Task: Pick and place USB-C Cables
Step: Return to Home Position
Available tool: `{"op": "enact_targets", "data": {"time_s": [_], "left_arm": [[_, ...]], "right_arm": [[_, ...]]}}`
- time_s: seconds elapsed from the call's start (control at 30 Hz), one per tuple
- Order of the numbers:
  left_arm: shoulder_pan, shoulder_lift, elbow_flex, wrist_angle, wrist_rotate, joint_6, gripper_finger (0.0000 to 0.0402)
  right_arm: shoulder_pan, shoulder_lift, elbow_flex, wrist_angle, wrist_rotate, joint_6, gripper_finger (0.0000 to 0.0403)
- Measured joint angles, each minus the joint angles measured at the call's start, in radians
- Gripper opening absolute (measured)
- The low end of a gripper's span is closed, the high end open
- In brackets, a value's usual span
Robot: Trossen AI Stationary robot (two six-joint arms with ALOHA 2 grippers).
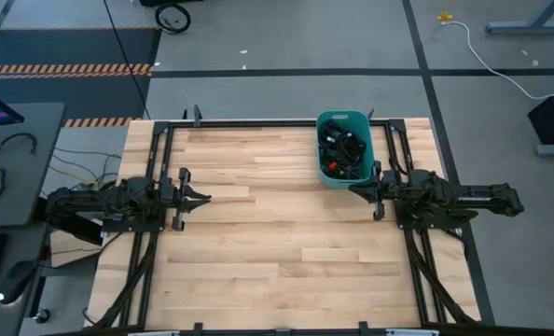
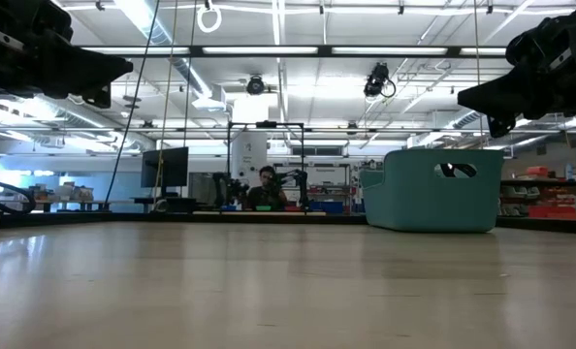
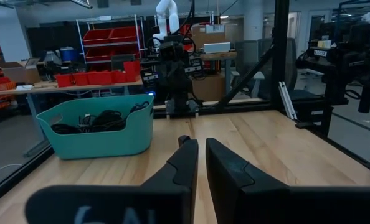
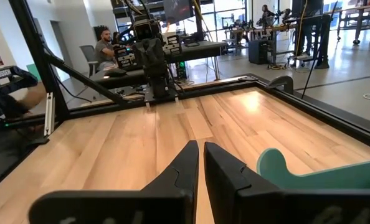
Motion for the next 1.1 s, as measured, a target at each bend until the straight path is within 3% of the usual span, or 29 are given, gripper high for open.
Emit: {"op": "enact_targets", "data": {"time_s": [1.1], "left_arm": [[0.000,0.000,0.000,0.000,0.000,0.000,0.0031]], "right_arm": [[0.000,0.000,0.000,0.000,0.000,0.000,0.0030]]}}
